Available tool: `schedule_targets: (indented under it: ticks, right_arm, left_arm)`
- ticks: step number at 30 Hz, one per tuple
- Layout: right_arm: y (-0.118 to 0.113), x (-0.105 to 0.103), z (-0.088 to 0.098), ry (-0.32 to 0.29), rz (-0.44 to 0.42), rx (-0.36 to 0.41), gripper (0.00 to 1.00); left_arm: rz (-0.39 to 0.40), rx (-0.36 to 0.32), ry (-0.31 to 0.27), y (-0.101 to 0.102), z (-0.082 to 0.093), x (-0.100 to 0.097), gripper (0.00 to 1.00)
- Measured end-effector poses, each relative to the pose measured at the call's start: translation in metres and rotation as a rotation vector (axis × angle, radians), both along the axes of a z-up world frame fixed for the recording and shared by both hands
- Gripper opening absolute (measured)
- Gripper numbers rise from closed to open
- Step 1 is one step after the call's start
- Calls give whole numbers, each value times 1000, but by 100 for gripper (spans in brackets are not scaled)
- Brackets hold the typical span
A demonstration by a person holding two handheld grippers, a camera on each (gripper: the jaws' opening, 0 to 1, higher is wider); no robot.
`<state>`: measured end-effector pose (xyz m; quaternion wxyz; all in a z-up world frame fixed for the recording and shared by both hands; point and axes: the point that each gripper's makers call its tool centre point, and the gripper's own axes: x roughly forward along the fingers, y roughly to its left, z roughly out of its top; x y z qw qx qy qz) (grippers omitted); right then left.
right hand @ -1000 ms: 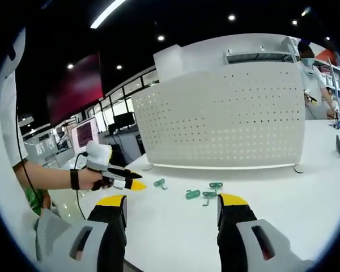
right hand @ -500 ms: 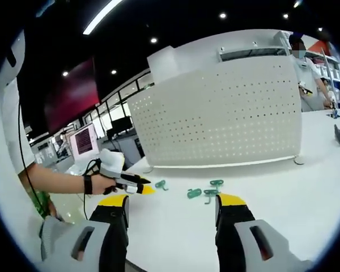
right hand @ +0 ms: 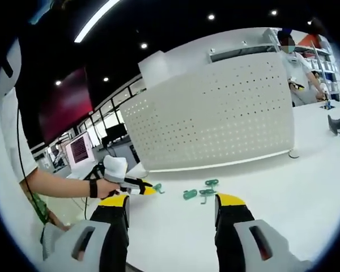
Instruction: Insert the hook assembly into the mounting plate slot until the hook locks in place.
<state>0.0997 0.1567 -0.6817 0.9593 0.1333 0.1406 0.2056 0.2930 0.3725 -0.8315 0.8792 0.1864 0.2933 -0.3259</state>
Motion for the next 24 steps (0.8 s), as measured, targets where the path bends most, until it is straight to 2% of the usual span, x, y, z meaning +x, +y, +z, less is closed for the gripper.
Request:
schedule_targets:
  ticks: [3, 11, 16, 24]
  right_arm:
    - [1, 0, 1, -3, -1, -7, 61]
    - [-2, -2, 2, -4, -18, 1, 61]
    - [-3, 0, 4, -11, -22, 5, 61]
    - [-2, 1, 4, -16, -21, 6, 61]
  left_arm:
    - [-22, 25, -4, -2, -3, 2, 20]
    - [-29, 39, 12, -4, -9, 3, 18]
    - [-37, 51, 22, -4, -13, 3, 10]
    - [-43, 40, 31, -8, -13, 2, 6]
